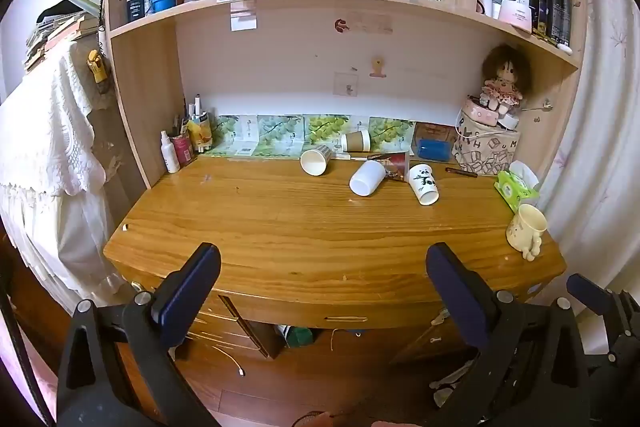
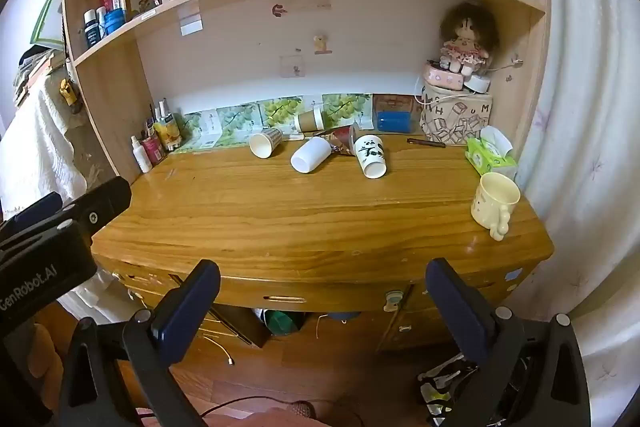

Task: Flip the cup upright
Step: 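Move the left tool toward the gray plaid paper cup lying on its side, then close the left tool around the gray plaid cup's body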

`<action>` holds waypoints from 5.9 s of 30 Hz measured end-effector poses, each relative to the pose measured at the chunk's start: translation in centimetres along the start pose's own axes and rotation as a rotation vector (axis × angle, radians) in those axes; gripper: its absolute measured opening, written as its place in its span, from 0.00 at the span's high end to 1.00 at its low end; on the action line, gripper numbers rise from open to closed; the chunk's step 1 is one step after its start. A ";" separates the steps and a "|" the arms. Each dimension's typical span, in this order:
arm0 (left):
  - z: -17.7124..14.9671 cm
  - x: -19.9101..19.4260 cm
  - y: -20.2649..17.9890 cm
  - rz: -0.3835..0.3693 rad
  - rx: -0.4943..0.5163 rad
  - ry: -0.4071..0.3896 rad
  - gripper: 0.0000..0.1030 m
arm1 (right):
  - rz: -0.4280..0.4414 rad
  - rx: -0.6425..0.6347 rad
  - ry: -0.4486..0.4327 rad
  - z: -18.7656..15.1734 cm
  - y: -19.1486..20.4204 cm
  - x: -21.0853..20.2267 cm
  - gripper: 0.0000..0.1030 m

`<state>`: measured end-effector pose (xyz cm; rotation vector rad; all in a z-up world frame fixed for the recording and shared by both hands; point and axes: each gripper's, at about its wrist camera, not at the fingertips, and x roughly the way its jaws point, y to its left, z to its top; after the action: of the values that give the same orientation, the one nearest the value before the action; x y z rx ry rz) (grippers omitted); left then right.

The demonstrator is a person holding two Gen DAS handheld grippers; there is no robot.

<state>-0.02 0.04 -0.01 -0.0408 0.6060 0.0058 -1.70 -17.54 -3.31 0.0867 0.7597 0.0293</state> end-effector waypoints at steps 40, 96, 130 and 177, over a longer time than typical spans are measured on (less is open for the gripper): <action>-4.3 -4.1 -1.9 0.041 -0.051 0.129 0.00 | 0.074 -0.018 0.088 -3.2 -1.4 -4.1 0.00; 7.6 13.4 -0.1 0.008 0.022 0.140 0.00 | 0.090 0.009 0.131 9.2 0.5 12.6 0.00; 17.3 36.2 1.1 -0.077 0.145 0.393 0.00 | 0.046 0.041 0.289 20.7 4.1 31.9 0.00; 14.9 58.7 2.9 -0.056 0.127 0.738 0.00 | -0.011 -0.008 0.430 20.7 4.5 46.2 0.00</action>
<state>56.64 3.19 -21.25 0.0677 1.3416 -0.1059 46.06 -11.77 -19.67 0.0698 1.1894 0.0414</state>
